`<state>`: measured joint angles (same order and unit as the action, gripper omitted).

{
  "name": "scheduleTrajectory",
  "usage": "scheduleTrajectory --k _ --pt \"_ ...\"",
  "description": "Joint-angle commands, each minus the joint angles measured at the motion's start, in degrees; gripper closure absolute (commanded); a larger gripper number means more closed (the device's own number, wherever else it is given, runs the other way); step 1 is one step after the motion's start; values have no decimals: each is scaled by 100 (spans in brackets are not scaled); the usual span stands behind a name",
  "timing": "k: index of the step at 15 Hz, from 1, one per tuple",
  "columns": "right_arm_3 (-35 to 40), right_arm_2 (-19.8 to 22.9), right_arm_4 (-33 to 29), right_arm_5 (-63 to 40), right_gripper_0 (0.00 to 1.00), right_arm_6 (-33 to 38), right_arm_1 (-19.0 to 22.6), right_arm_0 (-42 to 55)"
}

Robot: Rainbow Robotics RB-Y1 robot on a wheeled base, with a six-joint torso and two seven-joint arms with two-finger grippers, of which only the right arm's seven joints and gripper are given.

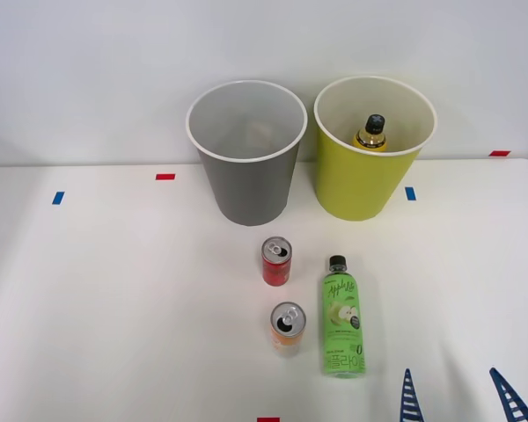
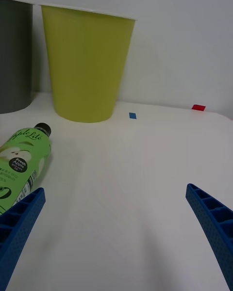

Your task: Put cans in the gray bin, plastic bottles in the light green bin

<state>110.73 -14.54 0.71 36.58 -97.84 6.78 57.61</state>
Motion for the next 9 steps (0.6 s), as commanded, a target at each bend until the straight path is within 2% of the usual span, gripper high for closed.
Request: scheduleTrajectory --k 1,3,9 --pt "-306 -14 52 245 0 -68 -45 -83" --pt "-553 -31 79 438 0 -103 -89 -162" --pt "-553 -22 105 438 0 -139 -89 -144"
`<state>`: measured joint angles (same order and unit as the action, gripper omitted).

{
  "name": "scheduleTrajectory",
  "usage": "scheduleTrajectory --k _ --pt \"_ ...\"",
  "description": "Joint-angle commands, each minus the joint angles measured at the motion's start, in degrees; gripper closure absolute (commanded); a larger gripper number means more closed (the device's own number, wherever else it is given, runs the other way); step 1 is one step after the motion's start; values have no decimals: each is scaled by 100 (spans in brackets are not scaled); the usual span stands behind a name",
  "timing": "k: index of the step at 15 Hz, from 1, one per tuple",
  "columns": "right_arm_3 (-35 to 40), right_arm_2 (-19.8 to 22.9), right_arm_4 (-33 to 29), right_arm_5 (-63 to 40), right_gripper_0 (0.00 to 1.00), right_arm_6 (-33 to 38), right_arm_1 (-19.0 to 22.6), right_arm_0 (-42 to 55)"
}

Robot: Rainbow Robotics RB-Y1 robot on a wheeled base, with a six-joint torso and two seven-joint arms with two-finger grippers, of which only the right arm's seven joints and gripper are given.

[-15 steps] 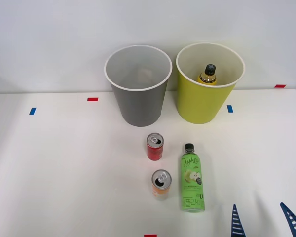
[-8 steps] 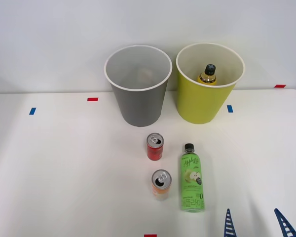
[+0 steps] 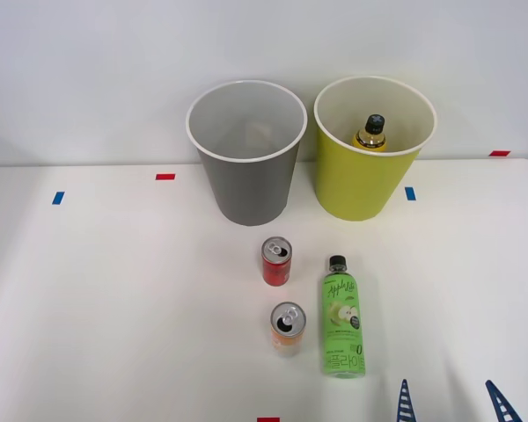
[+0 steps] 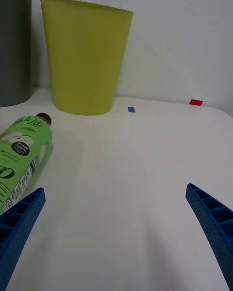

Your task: Put cans in the gray bin, plastic bottles in the light green bin

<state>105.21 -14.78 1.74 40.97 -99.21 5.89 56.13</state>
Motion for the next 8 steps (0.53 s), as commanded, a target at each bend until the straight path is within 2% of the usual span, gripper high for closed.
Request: scheduleTrajectory --k 1,8 --pt "0 2 2 -1 0 -2 -1 3" --pt "0 2 2 -1 0 -2 -1 3"
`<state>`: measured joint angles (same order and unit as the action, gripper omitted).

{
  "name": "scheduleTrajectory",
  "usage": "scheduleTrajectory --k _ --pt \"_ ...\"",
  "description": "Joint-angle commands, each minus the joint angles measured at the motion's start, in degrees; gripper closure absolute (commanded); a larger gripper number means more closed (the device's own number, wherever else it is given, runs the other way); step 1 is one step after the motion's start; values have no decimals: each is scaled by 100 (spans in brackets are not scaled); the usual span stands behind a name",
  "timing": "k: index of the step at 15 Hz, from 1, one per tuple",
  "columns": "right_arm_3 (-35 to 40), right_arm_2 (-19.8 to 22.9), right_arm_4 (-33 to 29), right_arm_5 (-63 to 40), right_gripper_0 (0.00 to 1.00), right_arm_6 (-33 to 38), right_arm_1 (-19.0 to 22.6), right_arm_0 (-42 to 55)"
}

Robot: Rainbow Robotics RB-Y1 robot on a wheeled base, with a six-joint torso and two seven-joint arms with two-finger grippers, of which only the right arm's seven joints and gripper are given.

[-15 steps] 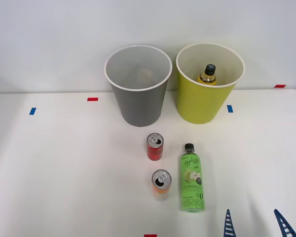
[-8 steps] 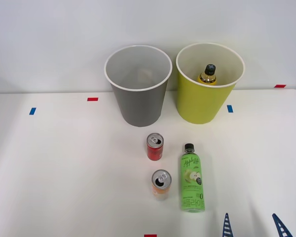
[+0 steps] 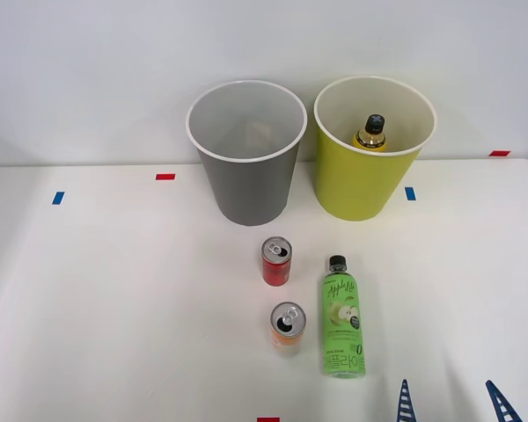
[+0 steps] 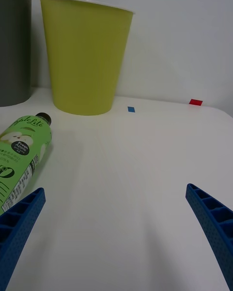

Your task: Put cans in the gray bin, plastic bottles in the light green bin

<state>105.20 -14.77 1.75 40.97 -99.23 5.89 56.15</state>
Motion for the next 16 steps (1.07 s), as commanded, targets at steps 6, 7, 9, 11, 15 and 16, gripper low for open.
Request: scheduleTrajectory --k 6,7,9,11,15,16 --pt "0 1 1 -1 0 0 0 1" --pt "0 1 1 -1 0 0 0 1" --pt "0 1 1 -1 0 0 0 1" --pt "0 1 1 -1 0 0 0 1" --pt "0 1 1 -1 0 0 0 1" --pt "0 1 1 -1 0 0 0 1"
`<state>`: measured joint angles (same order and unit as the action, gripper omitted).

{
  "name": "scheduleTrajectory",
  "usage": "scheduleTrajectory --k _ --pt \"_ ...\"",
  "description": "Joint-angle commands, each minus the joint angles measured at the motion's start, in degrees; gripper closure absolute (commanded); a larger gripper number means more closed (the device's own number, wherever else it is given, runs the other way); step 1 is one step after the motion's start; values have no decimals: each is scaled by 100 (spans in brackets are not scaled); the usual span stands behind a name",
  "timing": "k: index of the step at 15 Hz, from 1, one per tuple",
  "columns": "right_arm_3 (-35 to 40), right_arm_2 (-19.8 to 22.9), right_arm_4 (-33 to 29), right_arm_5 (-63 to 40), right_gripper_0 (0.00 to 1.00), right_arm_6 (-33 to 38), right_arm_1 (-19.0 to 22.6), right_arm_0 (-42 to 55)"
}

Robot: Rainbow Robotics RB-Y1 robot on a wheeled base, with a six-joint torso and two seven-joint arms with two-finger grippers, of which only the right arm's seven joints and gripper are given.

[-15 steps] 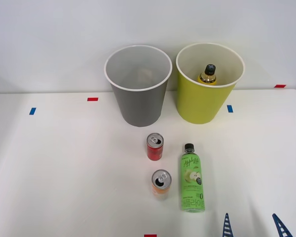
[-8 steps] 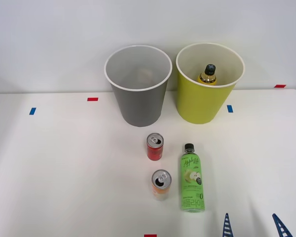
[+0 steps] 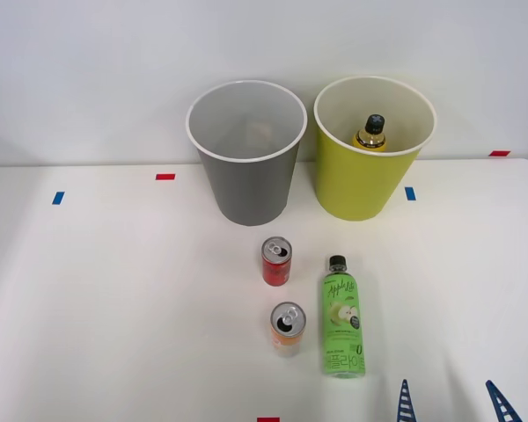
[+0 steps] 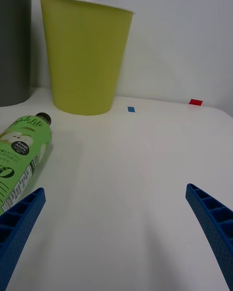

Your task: Put cans in the gray bin, plastic bottles in the light green bin

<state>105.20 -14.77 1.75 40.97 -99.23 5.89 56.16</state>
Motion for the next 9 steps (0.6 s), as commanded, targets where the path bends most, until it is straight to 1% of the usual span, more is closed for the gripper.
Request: scheduleTrajectory --k 1,9 --pt "0 0 0 -1 0 0 0 0" --pt "0 0 0 -1 0 0 0 0"
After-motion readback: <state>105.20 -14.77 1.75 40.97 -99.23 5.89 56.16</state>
